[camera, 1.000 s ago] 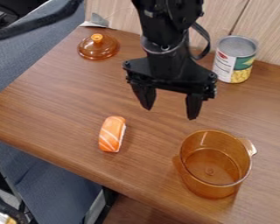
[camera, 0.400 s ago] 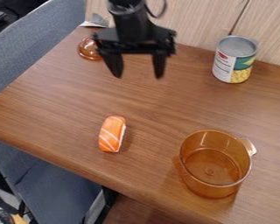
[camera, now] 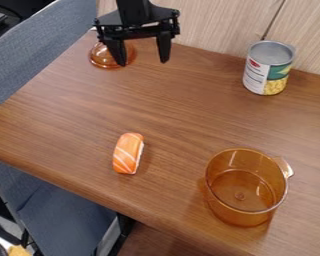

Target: Put the lid on top of the pot

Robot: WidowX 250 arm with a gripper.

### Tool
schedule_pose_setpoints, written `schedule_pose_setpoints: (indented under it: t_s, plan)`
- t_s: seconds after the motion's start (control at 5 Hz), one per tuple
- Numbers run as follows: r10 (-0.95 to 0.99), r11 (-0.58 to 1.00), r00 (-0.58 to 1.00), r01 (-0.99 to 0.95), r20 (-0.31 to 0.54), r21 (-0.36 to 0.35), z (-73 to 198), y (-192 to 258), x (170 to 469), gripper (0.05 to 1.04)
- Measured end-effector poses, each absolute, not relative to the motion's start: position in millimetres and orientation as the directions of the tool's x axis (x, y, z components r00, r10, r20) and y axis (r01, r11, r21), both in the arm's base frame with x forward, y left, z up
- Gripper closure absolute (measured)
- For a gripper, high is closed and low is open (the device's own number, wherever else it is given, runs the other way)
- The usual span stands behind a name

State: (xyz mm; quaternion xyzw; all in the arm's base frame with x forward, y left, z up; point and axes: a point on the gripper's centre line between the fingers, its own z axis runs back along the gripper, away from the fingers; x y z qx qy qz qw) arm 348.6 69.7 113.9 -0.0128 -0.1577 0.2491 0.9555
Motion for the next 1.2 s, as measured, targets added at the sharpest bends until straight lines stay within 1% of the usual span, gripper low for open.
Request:
schedule_pose_setpoints:
  t_s: [0.2,0.6,0.8,1.0,1.2]
  plan:
    - [0.512,0.854,0.801,-0.512,0.31,-0.088,105.8,91.1,367.4,0.083]
    - [0.548,0.831,0.777,-0.547,0.311,-0.097,86.8,110.5,398.6,0.083]
    - [0.566,0.815,0.756,-0.573,0.33,-0.087,81.2,129.9,408.1,0.083]
    - [0.594,0.793,0.732,-0.603,0.334,-0.087,79.9,152.6,415.4,0.083]
    - [0.618,0.774,0.716,-0.627,0.325,-0.09,76.0,165.2,421.1,0.083]
